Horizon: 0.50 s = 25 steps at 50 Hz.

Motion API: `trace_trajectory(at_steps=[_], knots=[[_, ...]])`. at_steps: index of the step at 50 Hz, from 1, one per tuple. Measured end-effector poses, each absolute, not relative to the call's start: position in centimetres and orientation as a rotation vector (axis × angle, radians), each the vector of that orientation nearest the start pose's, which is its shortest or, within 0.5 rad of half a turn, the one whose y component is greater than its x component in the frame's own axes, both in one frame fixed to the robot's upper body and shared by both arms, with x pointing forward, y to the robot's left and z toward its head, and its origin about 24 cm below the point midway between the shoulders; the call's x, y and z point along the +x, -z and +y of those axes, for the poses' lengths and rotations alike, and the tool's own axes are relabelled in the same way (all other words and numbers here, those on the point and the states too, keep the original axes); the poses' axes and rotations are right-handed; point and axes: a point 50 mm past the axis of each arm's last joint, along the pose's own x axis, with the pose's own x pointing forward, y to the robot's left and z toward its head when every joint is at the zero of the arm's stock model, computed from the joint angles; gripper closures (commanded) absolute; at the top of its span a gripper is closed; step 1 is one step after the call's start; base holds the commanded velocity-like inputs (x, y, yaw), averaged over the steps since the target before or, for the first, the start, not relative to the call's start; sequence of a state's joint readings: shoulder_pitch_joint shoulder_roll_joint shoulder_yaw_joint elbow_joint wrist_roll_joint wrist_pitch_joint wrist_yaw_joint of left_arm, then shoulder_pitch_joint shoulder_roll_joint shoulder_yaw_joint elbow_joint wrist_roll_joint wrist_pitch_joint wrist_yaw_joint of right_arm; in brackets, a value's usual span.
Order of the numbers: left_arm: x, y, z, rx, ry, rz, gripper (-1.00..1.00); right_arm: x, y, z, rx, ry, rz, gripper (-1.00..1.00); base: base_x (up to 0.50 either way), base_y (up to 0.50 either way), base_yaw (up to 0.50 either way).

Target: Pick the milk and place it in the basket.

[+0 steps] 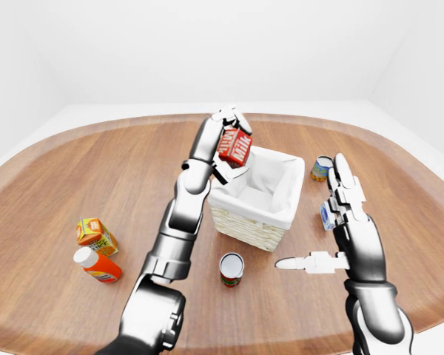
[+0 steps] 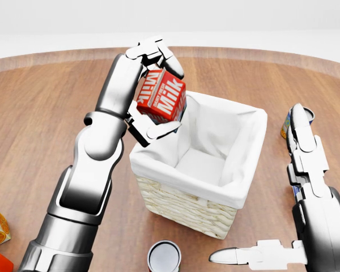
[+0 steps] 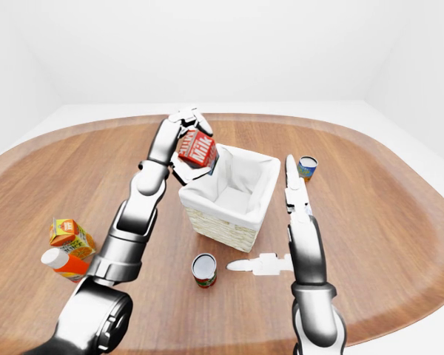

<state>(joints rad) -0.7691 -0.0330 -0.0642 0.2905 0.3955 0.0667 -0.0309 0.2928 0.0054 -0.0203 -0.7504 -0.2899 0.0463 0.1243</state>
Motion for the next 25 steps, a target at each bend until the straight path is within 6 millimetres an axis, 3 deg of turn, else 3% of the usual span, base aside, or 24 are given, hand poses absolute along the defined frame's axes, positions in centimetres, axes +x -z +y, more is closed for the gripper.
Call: trace_trajectory(at_steps=[25], knots=[[36.38, -18.94, 4.98, 0.434, 0.225, -0.401, 1.0, 17.81, -14.66, -16.31, -0.338, 0.047, -0.386, -1.0, 0.0, 0.0, 0.0]])
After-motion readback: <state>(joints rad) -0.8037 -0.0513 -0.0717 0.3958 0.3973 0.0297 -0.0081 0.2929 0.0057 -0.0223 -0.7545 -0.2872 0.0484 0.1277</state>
